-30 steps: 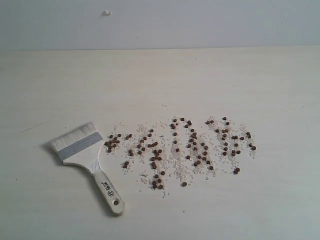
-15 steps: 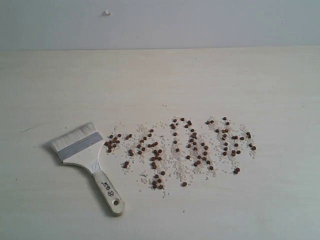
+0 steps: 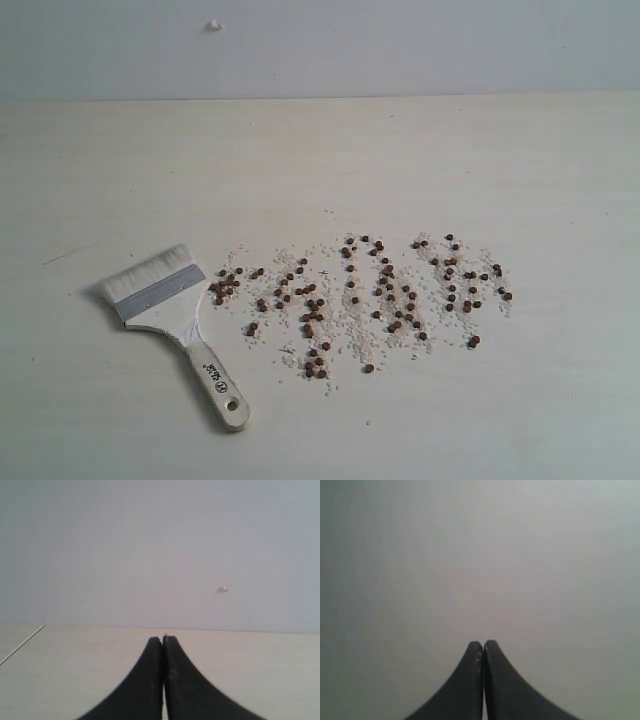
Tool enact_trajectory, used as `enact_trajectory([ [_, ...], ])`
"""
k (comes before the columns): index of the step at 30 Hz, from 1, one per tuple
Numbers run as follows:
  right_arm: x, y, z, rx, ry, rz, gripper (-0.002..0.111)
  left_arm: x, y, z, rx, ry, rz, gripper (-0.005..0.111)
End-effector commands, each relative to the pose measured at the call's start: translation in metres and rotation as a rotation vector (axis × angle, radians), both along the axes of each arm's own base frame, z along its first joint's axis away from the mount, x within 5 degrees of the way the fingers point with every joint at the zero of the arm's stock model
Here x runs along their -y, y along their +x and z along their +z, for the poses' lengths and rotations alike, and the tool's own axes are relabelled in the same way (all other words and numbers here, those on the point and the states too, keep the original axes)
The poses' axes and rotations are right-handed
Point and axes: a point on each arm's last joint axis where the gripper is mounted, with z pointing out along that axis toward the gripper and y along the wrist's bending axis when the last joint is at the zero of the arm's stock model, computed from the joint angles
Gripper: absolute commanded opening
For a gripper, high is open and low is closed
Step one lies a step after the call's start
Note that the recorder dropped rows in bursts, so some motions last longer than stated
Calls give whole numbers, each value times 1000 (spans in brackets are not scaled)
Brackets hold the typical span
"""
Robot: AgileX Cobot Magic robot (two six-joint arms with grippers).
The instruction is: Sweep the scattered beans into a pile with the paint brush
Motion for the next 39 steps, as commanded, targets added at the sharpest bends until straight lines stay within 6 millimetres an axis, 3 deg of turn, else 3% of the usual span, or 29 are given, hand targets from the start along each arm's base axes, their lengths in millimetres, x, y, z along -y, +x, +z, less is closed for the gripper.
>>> enact_trajectory([
  [1, 0, 16, 17, -192, -55, -28, 0, 0, -1, 0, 6, -1, -3, 0],
  [7, -3, 58, 44, -377, -186, -39, 0, 0, -1, 0, 6, -1, -3, 0],
  [11, -5, 98, 50, -562, -313, -46, 0, 0, -1, 0, 6, -1, -3, 0],
  [20, -8, 170, 36, -809, -488, 6, 0, 0, -1, 0, 6, -1, -3, 0],
  [24, -5, 194, 23, -875, -654, -29, 0, 0, -1, 0, 6, -1, -3, 0],
  [34, 16, 222, -15, -1077, -650, -227, 0, 0, -1, 0, 6, -1, -3, 0],
  [39, 20, 226, -19, -1098, -704, -268, 0, 0, -1, 0, 6, -1, -3, 0],
])
